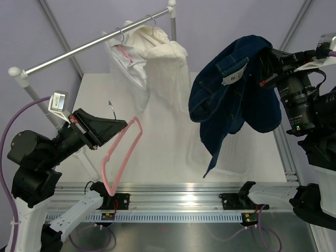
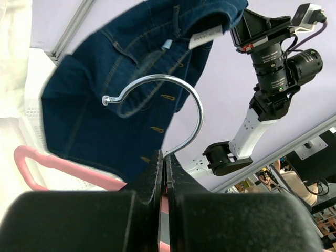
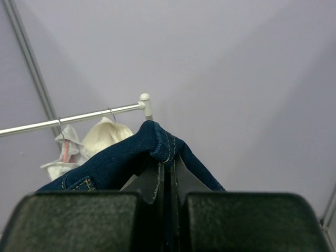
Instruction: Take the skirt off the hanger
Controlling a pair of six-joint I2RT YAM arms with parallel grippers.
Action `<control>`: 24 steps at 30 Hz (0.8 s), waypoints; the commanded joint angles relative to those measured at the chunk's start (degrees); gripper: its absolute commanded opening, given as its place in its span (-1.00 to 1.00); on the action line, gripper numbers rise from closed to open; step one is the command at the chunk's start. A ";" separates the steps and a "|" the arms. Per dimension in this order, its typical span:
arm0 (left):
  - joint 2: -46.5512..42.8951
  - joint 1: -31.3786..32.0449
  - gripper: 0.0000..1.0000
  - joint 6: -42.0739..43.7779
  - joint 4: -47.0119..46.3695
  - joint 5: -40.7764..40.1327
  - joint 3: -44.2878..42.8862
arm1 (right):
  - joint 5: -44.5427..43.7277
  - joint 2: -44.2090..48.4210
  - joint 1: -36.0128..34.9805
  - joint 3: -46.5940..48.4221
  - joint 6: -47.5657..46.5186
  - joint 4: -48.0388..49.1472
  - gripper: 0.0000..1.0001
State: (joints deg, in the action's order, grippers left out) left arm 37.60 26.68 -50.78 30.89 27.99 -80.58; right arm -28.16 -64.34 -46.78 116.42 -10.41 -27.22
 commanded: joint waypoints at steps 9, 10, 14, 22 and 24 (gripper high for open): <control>-0.86 -0.22 -1.00 0.07 -5.32 0.58 2.97 | -2.60 5.62 3.54 -16.83 2.06 6.83 -1.00; -0.87 -0.22 -1.00 0.16 -4.80 0.49 2.71 | -2.43 6.41 4.06 -20.15 3.72 7.09 -1.00; -1.04 -0.13 -1.00 0.25 -4.00 0.40 1.91 | -4.35 10.98 4.69 -29.65 8.12 8.15 -1.00; -1.83 -0.13 -1.00 0.25 -3.30 0.58 2.88 | -17.33 19.32 6.79 -44.96 17.35 0.70 -1.00; -1.83 -0.13 -1.00 0.16 -3.30 0.58 2.97 | -21.99 21.17 6.88 -45.93 18.49 -3.18 -1.00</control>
State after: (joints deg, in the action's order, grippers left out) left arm 36.18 26.68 -50.83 30.09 28.01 -76.90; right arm -39.59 -46.65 -40.60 70.57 3.25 -29.65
